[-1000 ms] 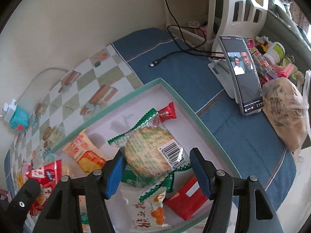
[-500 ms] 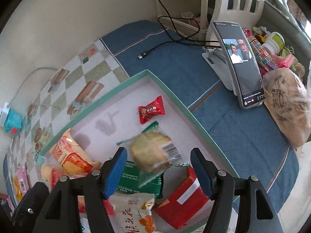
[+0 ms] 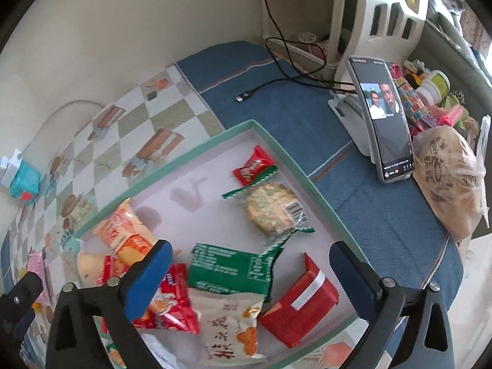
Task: Organize snacks
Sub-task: 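Open both tools to drop biscuit and chip bag into tray, then move both tools back toward the yellow bread bag and pink wafer pack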
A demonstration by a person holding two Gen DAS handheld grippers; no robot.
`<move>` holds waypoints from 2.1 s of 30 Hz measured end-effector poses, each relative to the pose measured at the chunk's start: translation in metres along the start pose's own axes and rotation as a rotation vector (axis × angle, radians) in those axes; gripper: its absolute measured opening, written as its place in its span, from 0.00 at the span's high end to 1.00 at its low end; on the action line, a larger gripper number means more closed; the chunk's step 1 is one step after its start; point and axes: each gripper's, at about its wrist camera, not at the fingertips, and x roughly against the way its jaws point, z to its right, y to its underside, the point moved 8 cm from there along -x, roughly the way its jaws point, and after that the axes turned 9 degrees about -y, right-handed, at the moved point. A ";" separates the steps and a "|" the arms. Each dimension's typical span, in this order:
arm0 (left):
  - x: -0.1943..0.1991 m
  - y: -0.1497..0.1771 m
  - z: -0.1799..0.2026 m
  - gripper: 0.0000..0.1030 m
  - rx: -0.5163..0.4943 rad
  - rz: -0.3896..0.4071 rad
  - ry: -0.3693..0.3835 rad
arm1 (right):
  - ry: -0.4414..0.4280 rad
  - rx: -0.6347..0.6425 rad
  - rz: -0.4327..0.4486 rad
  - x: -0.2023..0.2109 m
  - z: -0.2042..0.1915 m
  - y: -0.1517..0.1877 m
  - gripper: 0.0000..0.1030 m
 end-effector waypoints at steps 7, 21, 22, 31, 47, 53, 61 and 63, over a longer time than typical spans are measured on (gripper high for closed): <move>0.004 -0.018 -0.081 0.08 0.139 0.011 -0.066 | -0.004 0.040 0.022 0.019 -0.022 0.004 0.00; 0.026 -0.030 -0.221 0.08 0.278 0.060 -0.230 | -0.014 0.142 0.040 0.049 -0.078 0.030 0.00; 0.028 -0.030 -0.229 0.08 0.288 0.062 -0.236 | -0.020 0.144 0.042 0.051 -0.082 0.032 0.00; 0.041 -0.030 -0.307 0.08 0.393 0.085 -0.308 | -0.082 0.216 0.049 0.059 -0.144 0.051 0.00; 0.026 -0.024 -0.383 0.08 0.495 0.049 -0.348 | -0.131 0.369 -0.002 0.033 -0.235 0.096 0.00; 0.009 -0.024 -0.388 0.08 0.497 0.021 -0.341 | -0.190 0.392 -0.012 0.021 -0.266 0.106 0.00; -0.028 -0.039 -0.357 0.08 0.427 0.004 -0.276 | -0.264 0.405 0.001 -0.003 -0.295 0.112 0.00; -0.033 -0.044 -0.348 0.08 0.408 0.014 -0.256 | -0.281 0.400 0.008 -0.010 -0.300 0.113 0.00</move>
